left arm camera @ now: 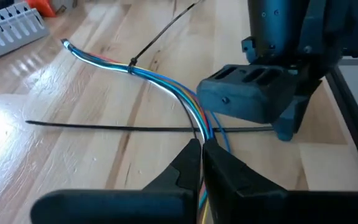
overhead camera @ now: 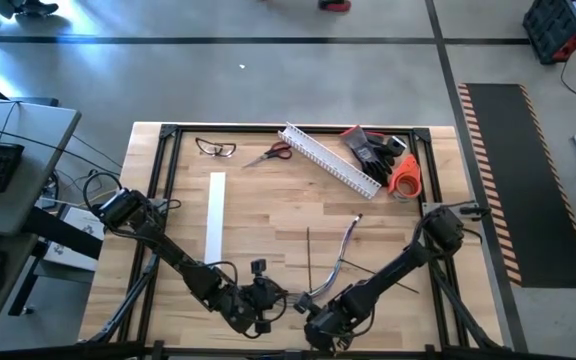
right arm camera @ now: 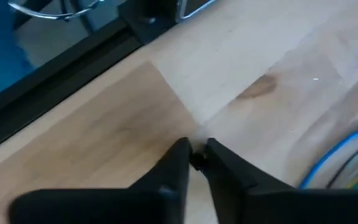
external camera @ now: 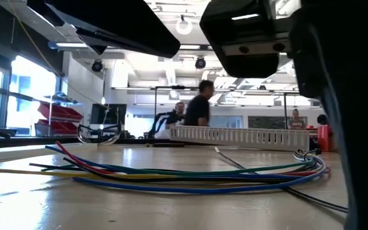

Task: Ziptie cables
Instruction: Wrap the black zip tie on the cable wires

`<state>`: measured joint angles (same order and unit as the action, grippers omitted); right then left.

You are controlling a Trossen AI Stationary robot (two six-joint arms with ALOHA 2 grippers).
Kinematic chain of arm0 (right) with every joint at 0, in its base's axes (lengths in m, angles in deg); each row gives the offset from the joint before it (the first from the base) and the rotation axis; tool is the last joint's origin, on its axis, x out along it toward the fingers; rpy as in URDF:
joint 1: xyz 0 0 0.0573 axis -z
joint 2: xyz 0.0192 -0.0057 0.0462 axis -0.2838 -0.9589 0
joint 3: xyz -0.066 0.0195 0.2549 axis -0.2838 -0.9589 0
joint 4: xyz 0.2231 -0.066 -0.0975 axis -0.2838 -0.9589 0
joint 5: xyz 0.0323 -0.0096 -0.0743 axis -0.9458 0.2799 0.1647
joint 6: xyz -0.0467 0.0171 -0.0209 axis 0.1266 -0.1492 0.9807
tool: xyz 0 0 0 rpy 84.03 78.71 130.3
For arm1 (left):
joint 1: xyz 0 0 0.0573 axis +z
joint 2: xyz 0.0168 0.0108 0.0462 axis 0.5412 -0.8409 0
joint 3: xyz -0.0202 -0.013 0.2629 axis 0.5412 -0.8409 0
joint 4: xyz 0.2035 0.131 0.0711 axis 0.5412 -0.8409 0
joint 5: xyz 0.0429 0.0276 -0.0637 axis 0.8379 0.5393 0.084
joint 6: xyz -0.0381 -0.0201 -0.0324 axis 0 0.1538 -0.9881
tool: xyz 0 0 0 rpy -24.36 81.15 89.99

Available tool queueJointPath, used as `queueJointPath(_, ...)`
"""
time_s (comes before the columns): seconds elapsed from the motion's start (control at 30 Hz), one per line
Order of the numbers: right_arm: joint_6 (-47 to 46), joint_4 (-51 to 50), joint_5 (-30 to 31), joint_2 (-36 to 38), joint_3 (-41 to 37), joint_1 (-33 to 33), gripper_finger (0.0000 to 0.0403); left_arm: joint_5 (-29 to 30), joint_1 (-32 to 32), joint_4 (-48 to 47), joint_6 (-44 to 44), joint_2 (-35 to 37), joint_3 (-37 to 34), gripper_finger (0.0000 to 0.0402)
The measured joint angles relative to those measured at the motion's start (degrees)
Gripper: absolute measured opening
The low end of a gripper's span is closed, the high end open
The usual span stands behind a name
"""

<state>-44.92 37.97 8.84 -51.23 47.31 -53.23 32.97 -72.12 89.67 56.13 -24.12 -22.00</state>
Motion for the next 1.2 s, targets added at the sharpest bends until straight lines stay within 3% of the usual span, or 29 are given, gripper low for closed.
queueJointPath(0.1,-1.29,0.22,3.92,0.0,-0.03,-0.87,0.0007,0.09,0.36,-0.14,0.21,0.0,0.0,0.0)
queueJointPath(0.3,-8.89,0.96,11.81,0.42,-0.22,-3.03,0.0001,-1.01,1.19,0.64,1.71,0.0,0.0,0.0)
queueJointPath(0.43,-10.71,-0.32,15.54,1.5,-0.47,-4.32,0.0,-4.76,1.1,6.96,14.18,-0.96,0.13,0.0006)
queueJointPath(0.57,-13.02,-1.21,16.5,2.87,-0.49,-4.84,0.0,-8.69,1.31,14.65,24.13,-4.93,0.07,0.0035)
queueJointPath(0.8,-15.61,-3.07,19.27,5.12,-0.49,-6.81,0.0,-11.18,3.52,28.9,31.64,-12.24,0.0,0.0106)
queueJointPath(1.0,-18.11,-4.66,18.05,5.26,-0.4,-7.41,0.0,-14.81,5.45,28.78,25.88,-12.6,0.0,0.0133)
queueJointPath(1.2,-12.06,-4.39,16.2,5.22,-0.38,-5.87,0.0017,-17.77,5.33,28.56,22.71,-12.46,0.02,0.0132)
